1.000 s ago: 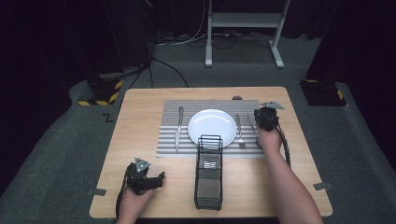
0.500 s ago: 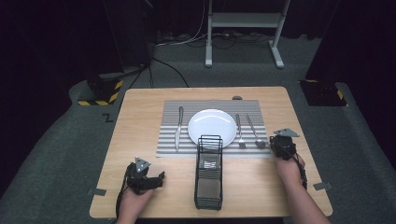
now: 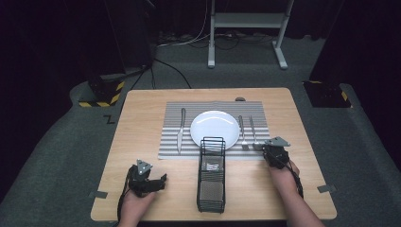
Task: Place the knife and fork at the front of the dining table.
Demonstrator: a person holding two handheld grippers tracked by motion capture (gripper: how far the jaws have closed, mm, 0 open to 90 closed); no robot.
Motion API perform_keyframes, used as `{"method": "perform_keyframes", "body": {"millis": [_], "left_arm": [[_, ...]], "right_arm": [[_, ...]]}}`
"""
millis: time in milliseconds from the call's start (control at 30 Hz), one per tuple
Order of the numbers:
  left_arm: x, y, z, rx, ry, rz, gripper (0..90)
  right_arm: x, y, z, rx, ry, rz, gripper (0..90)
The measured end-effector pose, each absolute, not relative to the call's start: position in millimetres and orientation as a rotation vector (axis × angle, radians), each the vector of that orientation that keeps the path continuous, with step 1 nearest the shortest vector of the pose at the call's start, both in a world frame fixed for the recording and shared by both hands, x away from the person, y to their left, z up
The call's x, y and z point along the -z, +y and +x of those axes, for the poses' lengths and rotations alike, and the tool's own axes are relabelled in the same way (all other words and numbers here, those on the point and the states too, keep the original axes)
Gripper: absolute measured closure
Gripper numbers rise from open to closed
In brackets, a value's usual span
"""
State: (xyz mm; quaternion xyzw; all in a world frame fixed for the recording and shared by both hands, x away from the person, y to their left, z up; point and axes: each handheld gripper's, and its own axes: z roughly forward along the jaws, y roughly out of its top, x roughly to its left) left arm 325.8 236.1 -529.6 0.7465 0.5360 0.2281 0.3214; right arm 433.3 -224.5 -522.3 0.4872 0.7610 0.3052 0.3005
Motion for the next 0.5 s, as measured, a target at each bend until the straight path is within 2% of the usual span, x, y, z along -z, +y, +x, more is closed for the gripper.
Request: {"method": "perform_keyframes", "body": {"millis": [100, 200, 433, 500], "left_arm": [[530, 236, 326, -0.599, 1.408, 1.961, 8.9], [530, 236, 326, -0.6, 1.408, 1.961, 8.9], [530, 236, 326, -0.6, 1.409, 1.96, 9.0], [530, 236, 326, -0.6, 1.409, 1.96, 9.0]], "right_arm": [[523, -225, 429, -0.831, 2.02, 1.3, 82.5], [523, -229, 423, -0.836, 2.002, 1.311, 69.8], [523, -252, 398, -0.844, 1.977, 1.345, 51.6], [523, -262, 388, -0.844, 1.987, 1.363, 43.5]]}}
